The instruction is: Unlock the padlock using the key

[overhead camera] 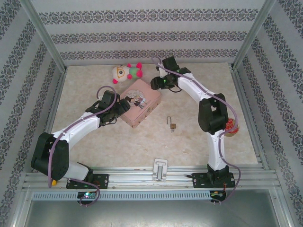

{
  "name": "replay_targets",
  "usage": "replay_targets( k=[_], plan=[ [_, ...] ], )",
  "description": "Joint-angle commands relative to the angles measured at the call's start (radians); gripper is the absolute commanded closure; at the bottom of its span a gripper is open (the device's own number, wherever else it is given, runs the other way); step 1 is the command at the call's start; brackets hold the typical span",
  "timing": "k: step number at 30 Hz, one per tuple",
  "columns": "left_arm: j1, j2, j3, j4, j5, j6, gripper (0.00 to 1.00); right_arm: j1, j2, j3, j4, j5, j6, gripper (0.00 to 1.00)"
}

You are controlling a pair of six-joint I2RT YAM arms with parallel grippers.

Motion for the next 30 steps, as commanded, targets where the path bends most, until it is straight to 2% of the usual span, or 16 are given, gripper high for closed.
replay_targets(
  k=[1, 6, 9, 20, 26, 30],
  plan=[
    [0.010, 0.012, -0.009, 0.022, 0.008, 0.005, 0.17, -0.003, 0.025, 0.033, -0.046, -0.044, -0.024, 0.43],
    [0.009, 0.036, 0.010, 0.016, 0.003, 0.032, 0.20, 0.003, 0.019, -0.033, -0.023, -0.082, -0.016, 0.48],
    [0.011, 0.053, 0.024, 0.002, -0.012, 0.051, 0.26, 0.012, -0.011, -0.099, 0.009, -0.097, -0.006, 0.51],
    [0.036, 0.109, 0.049, 0.014, -0.007, 0.086, 0.60, 0.054, -0.154, -0.297, 0.067, -0.079, 0.060, 0.60],
    [0.049, 0.148, 0.080, 0.021, 0.007, 0.112, 0.70, 0.078, -0.276, -0.455, 0.110, -0.048, 0.127, 0.63],
    [0.055, 0.175, 0.103, 0.024, 0.023, 0.122, 0.71, 0.102, -0.353, -0.566, 0.151, -0.031, 0.166, 0.64]
  ],
)
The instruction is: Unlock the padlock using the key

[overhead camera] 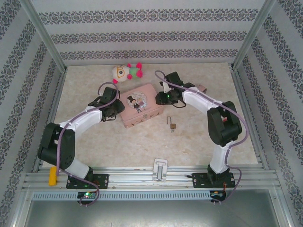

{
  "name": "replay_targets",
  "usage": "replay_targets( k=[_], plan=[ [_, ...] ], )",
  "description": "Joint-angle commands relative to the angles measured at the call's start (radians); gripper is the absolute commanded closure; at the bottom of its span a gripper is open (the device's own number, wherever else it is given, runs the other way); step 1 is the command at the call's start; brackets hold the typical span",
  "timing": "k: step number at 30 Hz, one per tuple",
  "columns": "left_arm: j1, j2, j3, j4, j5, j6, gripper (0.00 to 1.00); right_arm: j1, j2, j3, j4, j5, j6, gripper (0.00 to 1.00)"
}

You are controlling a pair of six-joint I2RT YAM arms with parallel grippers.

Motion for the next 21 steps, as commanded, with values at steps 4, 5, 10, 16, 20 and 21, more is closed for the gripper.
replay_targets(
  k=[4, 5, 10, 16, 20, 21],
  plan=[
    [0.008, 0.054, 0.038, 0.027, 0.036, 0.027, 0.71, 0.074, -0.108, -0.134, 0.025, -0.023, 0.077, 0.64],
    [0.008, 0.055, 0.042, 0.025, 0.035, 0.028, 0.71, 0.080, -0.116, -0.146, 0.029, -0.021, 0.084, 0.64],
    [0.011, 0.059, 0.053, 0.019, 0.028, 0.034, 0.71, 0.107, -0.163, -0.197, 0.045, -0.009, 0.127, 0.64],
    [0.011, 0.084, 0.073, 0.026, 0.037, 0.036, 0.71, 0.133, -0.220, -0.242, 0.052, 0.020, 0.159, 0.64],
    [0.012, 0.108, 0.103, 0.021, 0.042, 0.042, 0.71, 0.144, -0.237, -0.278, 0.066, 0.036, 0.175, 0.64],
    [0.011, 0.112, 0.108, 0.021, 0.044, 0.043, 0.71, 0.145, -0.238, -0.284, 0.069, 0.037, 0.179, 0.64]
  ],
)
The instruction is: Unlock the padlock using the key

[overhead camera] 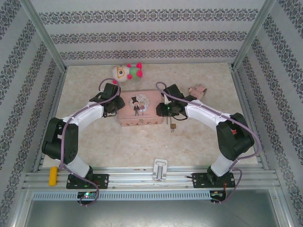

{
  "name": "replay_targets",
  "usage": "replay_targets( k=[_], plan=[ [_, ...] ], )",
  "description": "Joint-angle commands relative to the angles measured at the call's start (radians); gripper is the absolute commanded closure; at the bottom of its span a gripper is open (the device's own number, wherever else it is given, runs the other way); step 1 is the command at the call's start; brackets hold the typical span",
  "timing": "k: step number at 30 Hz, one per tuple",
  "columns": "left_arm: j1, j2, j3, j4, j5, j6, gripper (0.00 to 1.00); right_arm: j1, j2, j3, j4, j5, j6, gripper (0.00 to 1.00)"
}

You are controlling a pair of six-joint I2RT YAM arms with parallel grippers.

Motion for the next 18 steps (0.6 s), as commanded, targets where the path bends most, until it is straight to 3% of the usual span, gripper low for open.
replay_targets(
  k=[1, 18],
  plan=[
    [-0.005, 0.038, 0.032, 0.021, 0.054, 0.007, 0.71, 0.040, -0.025, -0.034, 0.022, -0.053, 0.028, 0.64],
    [-0.004, 0.064, 0.084, -0.010, 0.036, 0.012, 0.66, 0.074, -0.041, -0.044, 0.031, -0.014, 0.057, 0.63]
  ],
)
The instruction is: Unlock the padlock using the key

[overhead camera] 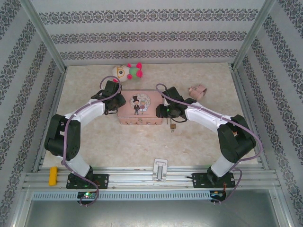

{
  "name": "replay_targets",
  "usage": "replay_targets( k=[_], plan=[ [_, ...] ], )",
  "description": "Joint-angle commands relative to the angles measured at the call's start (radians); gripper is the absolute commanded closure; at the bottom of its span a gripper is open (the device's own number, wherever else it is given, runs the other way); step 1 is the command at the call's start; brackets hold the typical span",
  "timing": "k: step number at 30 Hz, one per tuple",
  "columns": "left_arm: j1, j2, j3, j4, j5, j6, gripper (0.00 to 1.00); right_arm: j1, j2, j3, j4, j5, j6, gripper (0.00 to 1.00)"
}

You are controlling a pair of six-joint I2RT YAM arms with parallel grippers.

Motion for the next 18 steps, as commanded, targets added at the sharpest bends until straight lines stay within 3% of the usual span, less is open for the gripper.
replay_targets(
  k=[1, 11, 13, 18],
  plan=[
    [-0.010, 0.016, 0.033, -0.007, 0.038, 0.007, 0.65, 0.043, -0.018, -0.004, -0.007, -0.055, 0.004, 0.63],
    [0.008, 0.006, 0.041, -0.015, 0.032, 0.015, 0.56, 0.052, -0.046, 0.001, -0.026, -0.030, 0.009, 0.53],
    [0.013, -0.011, 0.038, -0.023, 0.026, 0.015, 0.51, 0.051, -0.058, 0.005, -0.047, 0.008, 0.001, 0.48],
    [0.032, -0.094, 0.026, -0.058, -0.005, 0.032, 0.27, 0.039, -0.112, -0.001, -0.095, 0.091, -0.029, 0.41]
  ],
)
